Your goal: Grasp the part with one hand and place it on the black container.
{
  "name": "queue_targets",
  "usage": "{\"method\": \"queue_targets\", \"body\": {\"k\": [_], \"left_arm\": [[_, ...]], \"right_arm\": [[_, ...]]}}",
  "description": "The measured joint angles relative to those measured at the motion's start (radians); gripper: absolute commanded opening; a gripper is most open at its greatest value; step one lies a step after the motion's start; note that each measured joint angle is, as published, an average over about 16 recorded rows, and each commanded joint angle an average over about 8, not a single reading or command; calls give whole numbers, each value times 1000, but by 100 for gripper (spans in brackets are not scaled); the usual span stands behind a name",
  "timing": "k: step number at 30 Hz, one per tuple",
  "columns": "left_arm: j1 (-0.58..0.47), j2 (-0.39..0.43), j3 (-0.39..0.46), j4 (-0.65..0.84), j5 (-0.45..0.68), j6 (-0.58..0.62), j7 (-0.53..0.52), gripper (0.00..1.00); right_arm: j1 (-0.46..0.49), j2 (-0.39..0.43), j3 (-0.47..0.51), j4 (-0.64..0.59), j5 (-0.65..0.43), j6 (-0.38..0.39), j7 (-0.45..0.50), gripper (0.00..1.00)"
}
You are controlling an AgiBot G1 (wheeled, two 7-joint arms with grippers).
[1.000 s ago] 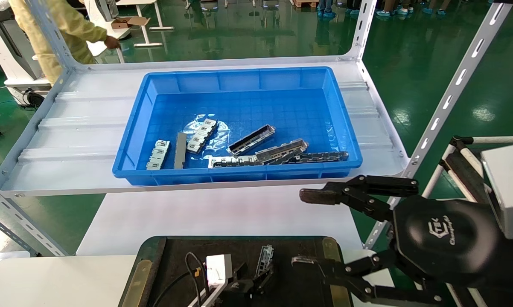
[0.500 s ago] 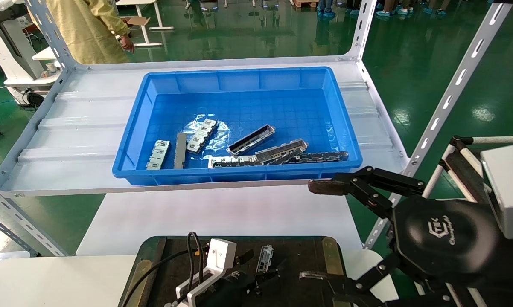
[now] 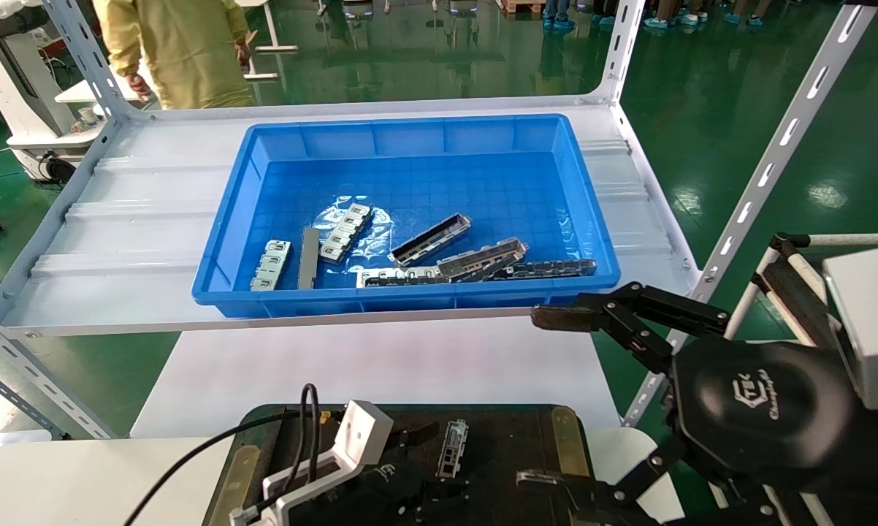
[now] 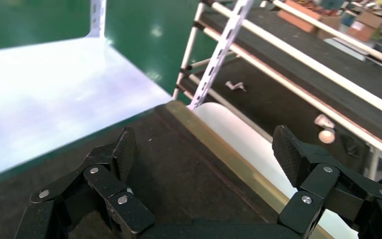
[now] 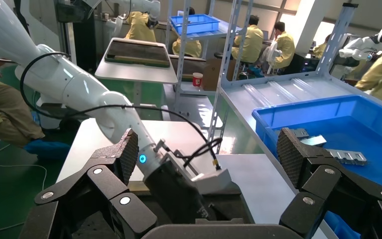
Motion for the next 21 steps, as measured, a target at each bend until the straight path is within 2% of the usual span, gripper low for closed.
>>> {"method": "queue_targets", "body": {"k": [13, 21], "left_arm": [[2, -102, -113, -13, -92, 273, 136, 100], [3, -137, -143, -18, -126, 349, 169, 100]], "right_arm": [[0, 0, -1, 0, 0, 0, 0, 100], [0, 0, -1, 0, 1, 0, 0, 100]]}}
